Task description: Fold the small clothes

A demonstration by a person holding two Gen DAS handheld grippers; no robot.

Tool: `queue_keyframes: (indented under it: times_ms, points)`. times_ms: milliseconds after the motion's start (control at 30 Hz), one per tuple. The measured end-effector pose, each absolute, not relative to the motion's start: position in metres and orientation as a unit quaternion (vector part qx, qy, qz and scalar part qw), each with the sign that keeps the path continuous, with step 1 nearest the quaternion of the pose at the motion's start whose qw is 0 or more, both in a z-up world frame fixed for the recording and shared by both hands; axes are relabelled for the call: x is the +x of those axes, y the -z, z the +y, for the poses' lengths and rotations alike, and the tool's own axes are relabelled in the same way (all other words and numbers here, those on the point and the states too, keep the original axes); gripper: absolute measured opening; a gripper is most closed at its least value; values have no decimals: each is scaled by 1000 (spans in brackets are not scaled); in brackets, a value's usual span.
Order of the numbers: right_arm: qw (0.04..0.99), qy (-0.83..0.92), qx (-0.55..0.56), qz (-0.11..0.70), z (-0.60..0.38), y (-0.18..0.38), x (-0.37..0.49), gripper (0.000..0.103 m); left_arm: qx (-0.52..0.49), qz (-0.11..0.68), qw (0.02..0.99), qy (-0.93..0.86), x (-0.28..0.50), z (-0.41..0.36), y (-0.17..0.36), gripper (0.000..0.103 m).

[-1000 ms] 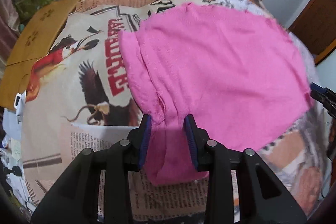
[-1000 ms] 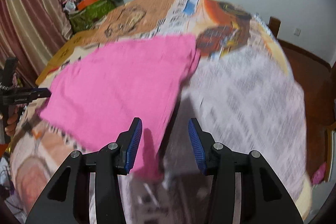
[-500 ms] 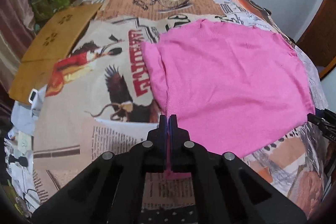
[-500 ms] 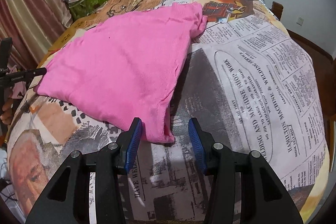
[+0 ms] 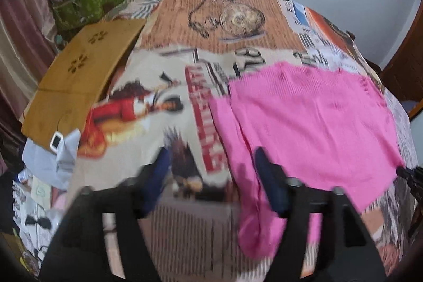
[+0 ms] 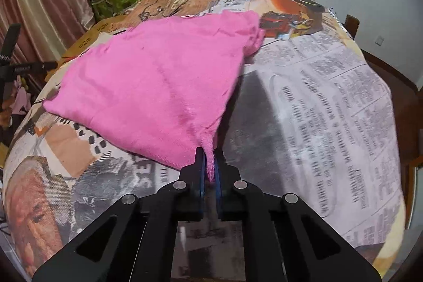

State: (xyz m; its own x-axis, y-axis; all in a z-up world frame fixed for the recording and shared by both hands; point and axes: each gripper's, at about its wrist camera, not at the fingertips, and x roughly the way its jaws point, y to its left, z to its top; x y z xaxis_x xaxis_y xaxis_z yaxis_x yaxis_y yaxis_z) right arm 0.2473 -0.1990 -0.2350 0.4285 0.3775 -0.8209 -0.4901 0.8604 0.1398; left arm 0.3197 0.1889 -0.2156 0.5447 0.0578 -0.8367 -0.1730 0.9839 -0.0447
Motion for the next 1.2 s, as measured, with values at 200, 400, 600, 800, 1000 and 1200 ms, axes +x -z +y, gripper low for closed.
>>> queue_keyframes:
  times_ms: [200,400,600,800,1000,1200]
  points:
    - [856,-223,-68,461,-221,228,262,5,-78,472,877,-50,365,192,220,77]
    - [871,-189,-73,447,-242,216,288,4,-87,511,855,9,404,172,252,77]
    - [880,-164,-86,438,-248,214,319,3,-86,534,839,58,425,146,281,71]
    - [882,-152,-69,440,-254,222,336,2,-114,527,838,82,428,144,279,13]
    - [884,-159,-52,437,-258,211,319,6,-73,525,847,43,404,142,272,11]
    - [887,-176,-32,425,-263,193,293,30,-75,525,848,-6,361,160,268,11]
